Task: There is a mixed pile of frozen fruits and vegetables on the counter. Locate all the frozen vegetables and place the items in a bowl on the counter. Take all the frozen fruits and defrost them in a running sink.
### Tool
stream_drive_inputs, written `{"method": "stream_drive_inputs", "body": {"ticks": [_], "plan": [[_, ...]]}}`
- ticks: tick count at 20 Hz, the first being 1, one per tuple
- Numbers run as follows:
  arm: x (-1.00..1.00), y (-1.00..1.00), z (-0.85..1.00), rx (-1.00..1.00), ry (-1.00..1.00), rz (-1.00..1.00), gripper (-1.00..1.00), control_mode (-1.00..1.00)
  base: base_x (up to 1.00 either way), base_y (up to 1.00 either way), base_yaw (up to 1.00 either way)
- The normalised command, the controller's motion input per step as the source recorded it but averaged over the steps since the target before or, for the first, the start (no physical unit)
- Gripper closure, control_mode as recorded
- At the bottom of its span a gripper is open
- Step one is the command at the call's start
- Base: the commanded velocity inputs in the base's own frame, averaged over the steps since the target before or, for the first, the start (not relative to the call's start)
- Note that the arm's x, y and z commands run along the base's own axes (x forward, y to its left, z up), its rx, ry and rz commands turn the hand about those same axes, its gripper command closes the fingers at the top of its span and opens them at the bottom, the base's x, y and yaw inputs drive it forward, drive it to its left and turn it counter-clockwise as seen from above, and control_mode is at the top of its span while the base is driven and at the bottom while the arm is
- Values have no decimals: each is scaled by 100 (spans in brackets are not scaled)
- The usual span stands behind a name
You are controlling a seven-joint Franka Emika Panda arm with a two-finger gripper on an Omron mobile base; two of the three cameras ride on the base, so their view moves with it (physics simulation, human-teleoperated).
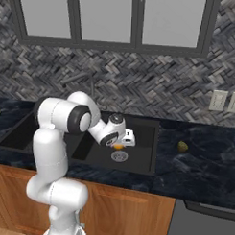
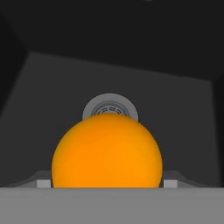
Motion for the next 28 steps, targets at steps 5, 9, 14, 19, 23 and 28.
{"method": "stream_drive_inputs", "body": {"ticks": [5,9,14,19,23,28], "plan": [[2,0,-21,0,1,0,100,-100,0,0,0],[6,0,-21,0,1,0,100,-100,0,0,0],[6,0,-21,0,1,0,100,-100,0,0,0],[7,0,-22,0,1,0,100,-100,0,0,0],[6,0,-21,0,1,0,100,-100,0,0,0],[3,0,-21,0,0,0,100,-100,0,0,0]]}}
